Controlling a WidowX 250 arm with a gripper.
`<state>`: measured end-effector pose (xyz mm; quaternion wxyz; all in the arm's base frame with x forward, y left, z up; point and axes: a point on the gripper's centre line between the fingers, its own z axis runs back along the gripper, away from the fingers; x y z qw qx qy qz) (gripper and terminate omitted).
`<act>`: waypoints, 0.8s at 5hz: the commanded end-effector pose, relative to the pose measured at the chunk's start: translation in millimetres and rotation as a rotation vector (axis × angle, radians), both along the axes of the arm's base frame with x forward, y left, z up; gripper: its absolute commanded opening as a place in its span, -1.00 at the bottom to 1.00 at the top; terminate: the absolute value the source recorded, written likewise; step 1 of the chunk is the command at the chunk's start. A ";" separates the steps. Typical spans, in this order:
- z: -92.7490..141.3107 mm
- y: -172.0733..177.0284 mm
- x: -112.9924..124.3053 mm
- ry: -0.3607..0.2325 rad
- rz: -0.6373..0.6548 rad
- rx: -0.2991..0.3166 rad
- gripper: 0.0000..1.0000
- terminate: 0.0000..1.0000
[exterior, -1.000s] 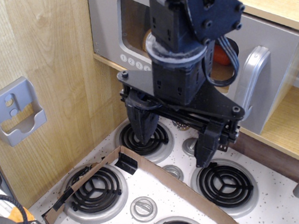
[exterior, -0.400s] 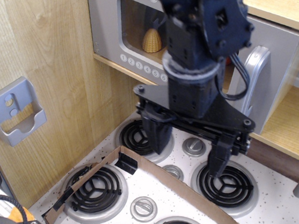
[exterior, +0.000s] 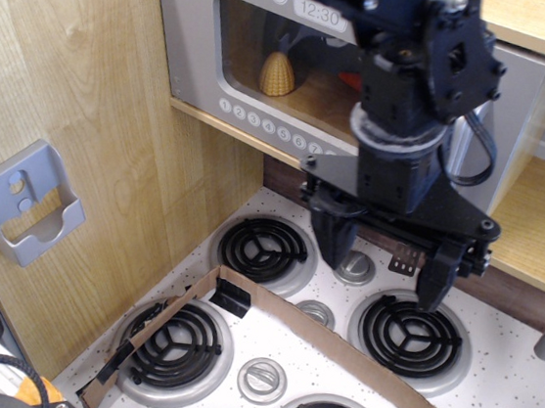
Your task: Open microwave
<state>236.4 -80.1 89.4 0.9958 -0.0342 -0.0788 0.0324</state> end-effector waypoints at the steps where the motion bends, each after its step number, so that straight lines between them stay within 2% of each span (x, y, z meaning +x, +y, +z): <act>1: 11.2 7.4 41.8 -0.049 -0.048 -0.003 1.00 -1.00; 3: 20.8 10.0 71.0 -0.073 -0.093 0.023 1.00 -1.00; 4: 26.1 8.1 81.8 -0.107 -0.086 0.019 1.00 -1.00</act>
